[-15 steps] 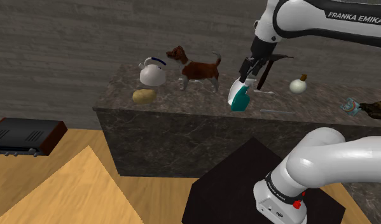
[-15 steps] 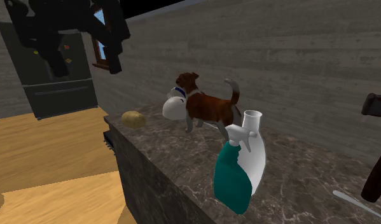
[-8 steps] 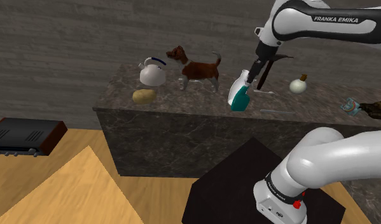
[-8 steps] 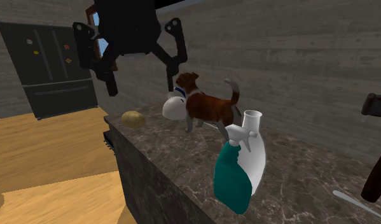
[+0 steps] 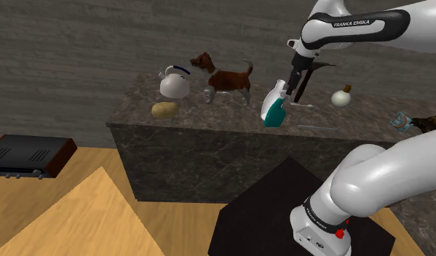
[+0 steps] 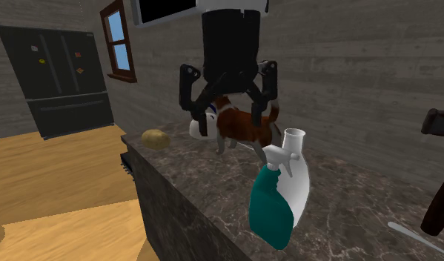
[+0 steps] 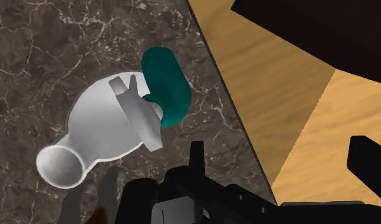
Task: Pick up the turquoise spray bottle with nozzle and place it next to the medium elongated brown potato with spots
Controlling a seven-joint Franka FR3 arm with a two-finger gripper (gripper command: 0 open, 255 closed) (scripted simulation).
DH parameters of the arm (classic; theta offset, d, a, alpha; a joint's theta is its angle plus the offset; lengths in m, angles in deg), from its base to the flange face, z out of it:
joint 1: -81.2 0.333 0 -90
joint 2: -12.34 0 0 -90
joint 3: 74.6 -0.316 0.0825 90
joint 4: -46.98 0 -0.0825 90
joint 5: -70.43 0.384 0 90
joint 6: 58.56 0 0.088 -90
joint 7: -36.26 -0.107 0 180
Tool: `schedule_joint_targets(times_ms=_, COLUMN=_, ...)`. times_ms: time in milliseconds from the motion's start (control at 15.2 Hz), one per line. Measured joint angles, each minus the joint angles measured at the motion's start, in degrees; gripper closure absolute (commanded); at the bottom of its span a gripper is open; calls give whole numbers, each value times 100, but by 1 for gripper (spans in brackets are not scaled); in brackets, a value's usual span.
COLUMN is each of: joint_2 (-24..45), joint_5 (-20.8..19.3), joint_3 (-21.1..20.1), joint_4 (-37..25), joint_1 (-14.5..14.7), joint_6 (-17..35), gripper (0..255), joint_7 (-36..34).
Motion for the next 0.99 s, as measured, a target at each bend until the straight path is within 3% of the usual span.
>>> schedule_joint_targets(times_ms=330, joint_2=1154, joint_5=449, joint_3=759, joint_4=-709, joint_1=301, joint_6=288, gripper=0, joint_7=1616)
schedule_joint_targets(times_ms=528, joint_2=1987, joint_5=947, joint_3=1113, joint_4=-1248, joint_1=389, joint_6=387, gripper=0, joint_7=2601)
schedule_joint_targets(times_ms=990, joint_2=2370, joint_5=1220, joint_3=1187, joint_4=-1045, joint_1=376, joint_6=890, gripper=0, joint_7=2939)
